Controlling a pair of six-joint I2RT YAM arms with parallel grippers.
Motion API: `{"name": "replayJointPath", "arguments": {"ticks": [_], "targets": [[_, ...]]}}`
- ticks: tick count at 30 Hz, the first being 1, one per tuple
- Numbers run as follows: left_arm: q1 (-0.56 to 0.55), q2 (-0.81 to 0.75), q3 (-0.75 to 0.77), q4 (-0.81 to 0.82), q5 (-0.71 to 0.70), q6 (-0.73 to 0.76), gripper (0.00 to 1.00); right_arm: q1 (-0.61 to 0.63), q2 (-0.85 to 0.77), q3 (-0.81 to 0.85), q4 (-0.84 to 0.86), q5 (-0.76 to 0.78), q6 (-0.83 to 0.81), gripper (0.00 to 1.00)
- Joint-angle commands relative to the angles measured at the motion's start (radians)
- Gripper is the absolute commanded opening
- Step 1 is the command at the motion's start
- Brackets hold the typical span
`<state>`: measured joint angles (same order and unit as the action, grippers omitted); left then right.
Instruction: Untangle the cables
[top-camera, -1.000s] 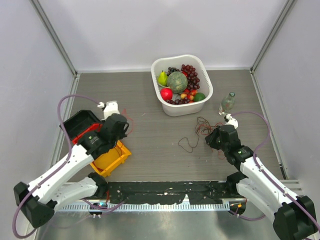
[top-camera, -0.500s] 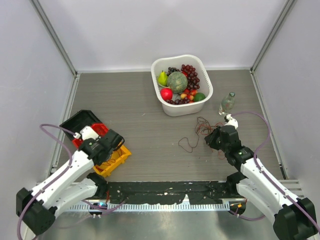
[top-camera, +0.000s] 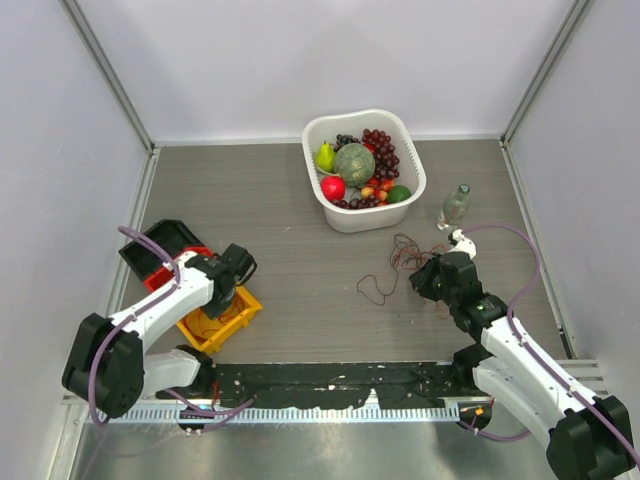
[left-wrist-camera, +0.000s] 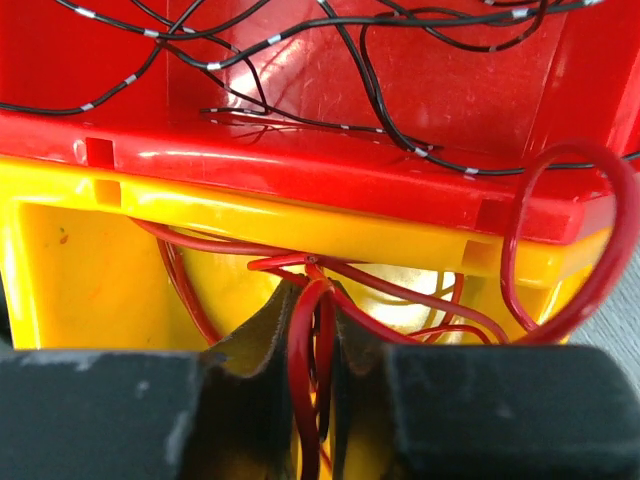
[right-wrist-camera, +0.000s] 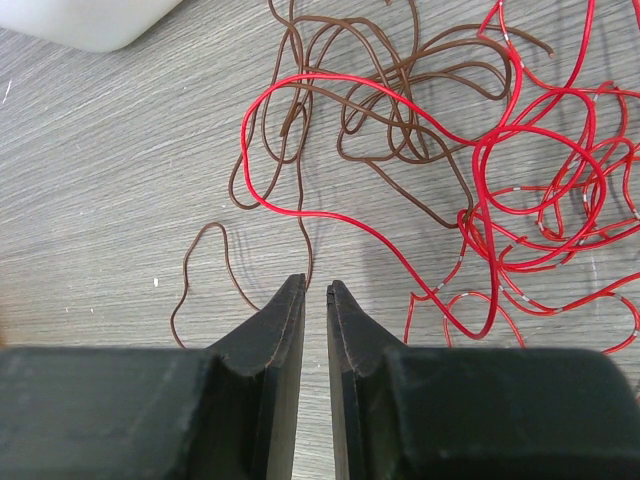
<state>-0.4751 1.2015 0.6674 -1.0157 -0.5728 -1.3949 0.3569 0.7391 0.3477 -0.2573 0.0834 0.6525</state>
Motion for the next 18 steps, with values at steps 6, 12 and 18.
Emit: {"name": "replayJointPath", "arguments": {"ticks": [6,12,18], "targets": [[0.015,-0.132,0.124,-0.125,0.004,0.126,0.77,-0.001,0.008,0.002,0.047,-0.005,-0.010,0.20],[0.015,-0.227,0.228,-0.161,0.066,0.232,0.88,-0.003,0.029,0.005,0.055,-0.005,-0.014,0.20],[0.015,-0.232,0.273,-0.221,0.014,0.260,0.82,-0.003,0.022,0.000,0.056,-0.010,-0.013,0.20]]}}
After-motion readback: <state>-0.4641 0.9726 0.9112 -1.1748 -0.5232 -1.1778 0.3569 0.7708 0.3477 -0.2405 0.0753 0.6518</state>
